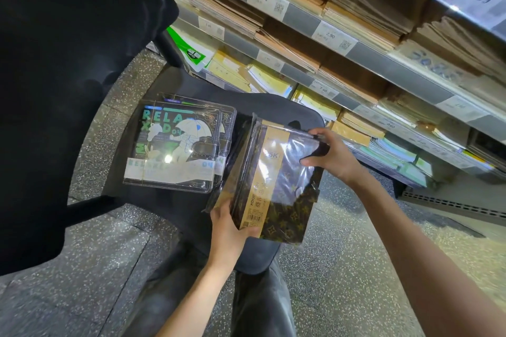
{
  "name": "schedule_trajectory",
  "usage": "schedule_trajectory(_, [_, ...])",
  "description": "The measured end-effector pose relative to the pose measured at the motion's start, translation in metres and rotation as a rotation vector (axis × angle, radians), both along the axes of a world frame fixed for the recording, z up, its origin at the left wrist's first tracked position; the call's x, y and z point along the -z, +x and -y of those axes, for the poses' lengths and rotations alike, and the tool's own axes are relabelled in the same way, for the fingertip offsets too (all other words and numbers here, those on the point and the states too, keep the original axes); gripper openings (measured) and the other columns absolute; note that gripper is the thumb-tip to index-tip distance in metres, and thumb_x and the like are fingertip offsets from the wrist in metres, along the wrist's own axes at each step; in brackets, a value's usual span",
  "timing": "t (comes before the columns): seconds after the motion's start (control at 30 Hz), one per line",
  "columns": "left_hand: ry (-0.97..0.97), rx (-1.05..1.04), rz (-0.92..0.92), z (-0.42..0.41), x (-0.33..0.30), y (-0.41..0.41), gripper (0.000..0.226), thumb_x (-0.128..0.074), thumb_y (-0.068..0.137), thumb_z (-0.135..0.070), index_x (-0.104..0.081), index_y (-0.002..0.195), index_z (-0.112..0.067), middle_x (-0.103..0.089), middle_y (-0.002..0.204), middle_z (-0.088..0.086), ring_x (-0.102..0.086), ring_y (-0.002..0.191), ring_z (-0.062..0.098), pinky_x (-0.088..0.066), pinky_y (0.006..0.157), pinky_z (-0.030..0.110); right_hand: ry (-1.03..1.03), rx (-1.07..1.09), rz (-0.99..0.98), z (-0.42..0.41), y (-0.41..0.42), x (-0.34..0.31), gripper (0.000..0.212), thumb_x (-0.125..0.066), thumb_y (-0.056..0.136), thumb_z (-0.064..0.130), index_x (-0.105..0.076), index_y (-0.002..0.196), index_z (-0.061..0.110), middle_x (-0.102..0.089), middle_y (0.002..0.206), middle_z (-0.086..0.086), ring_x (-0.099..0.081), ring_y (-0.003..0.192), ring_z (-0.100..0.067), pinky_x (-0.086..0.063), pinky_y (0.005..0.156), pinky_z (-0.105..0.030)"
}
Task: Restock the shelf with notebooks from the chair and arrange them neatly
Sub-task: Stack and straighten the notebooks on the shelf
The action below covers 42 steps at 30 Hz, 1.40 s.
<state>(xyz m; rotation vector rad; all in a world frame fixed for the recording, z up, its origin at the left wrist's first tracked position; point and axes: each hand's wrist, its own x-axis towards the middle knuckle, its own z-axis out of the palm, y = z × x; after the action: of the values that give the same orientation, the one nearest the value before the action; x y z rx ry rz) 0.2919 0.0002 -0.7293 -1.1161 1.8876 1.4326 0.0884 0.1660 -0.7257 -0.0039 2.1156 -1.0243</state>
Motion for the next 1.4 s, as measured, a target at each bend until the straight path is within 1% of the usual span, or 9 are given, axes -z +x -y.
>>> schedule_trajectory(0.23, [-0.016, 0.051, -0.12, 0.0, -0.029, -0.03, 0.086, -0.079, 0.071, -0.018, -0.029, 0.141, -0.019, -0.032, 0.134, 0.008, -0.036, 0.128, 0.023, -0.029, 0.107, 0.034, -0.001, 0.049, -0.191, -0.008, -0.019, -0.058, 0.063, -0.081, 0.066, 0.015, -0.047, 0.119, 0.024, -0.047, 0.118, 0.006, -0.042, 0.115, -0.013, -0.038, 0.099, -0.035])
schedule_trajectory(0.4, [-0.102, 0.109, -0.292, 0.002, -0.079, -0.06, 0.081, -0.079, 0.068, -0.025, -0.036, 0.137, -0.024, -0.047, 0.126, 0.0, -0.049, 0.117, 0.015, -0.041, 0.1, 0.034, 0.005, 0.031, -0.357, -0.006, -0.047, -0.136, 0.067, -0.083, 0.062, 0.028, -0.047, 0.119, 0.036, -0.05, 0.123, 0.004, -0.043, 0.119, -0.014, -0.039, 0.101, -0.042])
schedule_trajectory(0.57, [-0.078, 0.079, -0.449, 0.016, -0.155, -0.099, 0.073, -0.078, 0.07, -0.016, -0.041, 0.133, -0.02, -0.056, 0.122, -0.003, -0.051, 0.115, 0.013, -0.041, 0.095, 0.026, 0.002, 0.049, -0.565, 0.004, -0.065, -0.241, 0.067, -0.082, 0.064, 0.023, -0.048, 0.121, 0.028, -0.051, 0.118, 0.005, -0.042, 0.114, -0.011, -0.03, 0.089, -0.024])
schedule_trajectory(0.7, [-0.067, 0.107, -0.615, 0.026, -0.226, -0.128, 0.07, -0.077, 0.072, -0.016, -0.042, 0.132, -0.024, -0.056, 0.127, -0.005, -0.049, 0.119, 0.013, -0.04, 0.1, 0.032, 0.026, 0.067, -0.732, 0.007, -0.074, -0.329, 0.069, -0.081, 0.065, 0.03, -0.047, 0.124, 0.032, -0.051, 0.124, 0.0, -0.041, 0.116, -0.012, -0.031, 0.093, -0.026])
schedule_trajectory(0.8, [-0.079, 0.125, -0.725, 0.031, -0.283, -0.143, 0.065, -0.075, 0.074, -0.018, -0.045, 0.13, -0.025, -0.056, 0.121, -0.011, -0.051, 0.115, 0.009, -0.041, 0.098, 0.03, -0.037, 0.106, -0.815, 0.008, -0.074, -0.401, 0.067, -0.081, 0.065, 0.03, -0.048, 0.123, 0.035, -0.053, 0.121, 0.007, -0.048, 0.116, -0.017, -0.041, 0.1, -0.04])
schedule_trajectory(0.97, [-0.069, 0.132, -0.863, 0.033, -0.377, -0.161, 0.054, -0.072, 0.076, -0.022, -0.046, 0.124, -0.027, -0.057, 0.115, -0.01, -0.052, 0.11, 0.01, -0.04, 0.097, 0.031, -0.041, 0.157, -0.977, 0.008, -0.064, -0.518, 0.068, -0.08, 0.068, 0.024, -0.047, 0.126, 0.034, -0.048, 0.123, 0.003, -0.047, 0.108, -0.012, -0.039, 0.09, -0.026])
schedule_trajectory(1.13, [-0.041, 0.142, -0.954, 0.034, -0.458, -0.174, 0.061, -0.074, 0.073, -0.029, -0.046, 0.127, -0.027, -0.057, 0.12, -0.005, -0.053, 0.112, 0.014, -0.042, 0.102, 0.042, -0.079, 0.169, -1.106, 0.003, -0.06, -0.606, 0.066, -0.081, 0.067, 0.026, -0.049, 0.123, 0.039, -0.048, 0.125, -0.001, -0.051, 0.109, -0.017, -0.044, 0.091, -0.029])
schedule_trajectory(1.23, [-0.029, 0.125, -1.028, 0.034, -0.501, -0.184, 0.056, -0.074, 0.075, -0.026, -0.047, 0.123, -0.027, -0.057, 0.113, -0.009, -0.052, 0.106, 0.01, -0.039, 0.103, 0.036, -0.131, 0.14, -1.148, 0.003, -0.065, -0.652, 0.065, -0.08, 0.068, 0.024, -0.047, 0.12, 0.044, -0.049, 0.124, -0.002, -0.051, 0.111, -0.021, -0.047, 0.096, -0.042])
schedule_trajectory(1.4, [-0.003, 0.076, -1.111, 0.034, -0.563, -0.2, 0.052, -0.07, 0.079, -0.021, -0.045, 0.125, -0.026, -0.055, 0.102, -0.014, -0.051, 0.109, 0.014, -0.035, 0.101, 0.034, -0.187, 0.148, -1.195, 0.011, -0.091, -0.703, 0.067, -0.081, 0.067, 0.028, -0.046, 0.123, 0.036, -0.052, 0.123, -0.005, -0.054, 0.109, -0.022, -0.052, 0.086, -0.036])
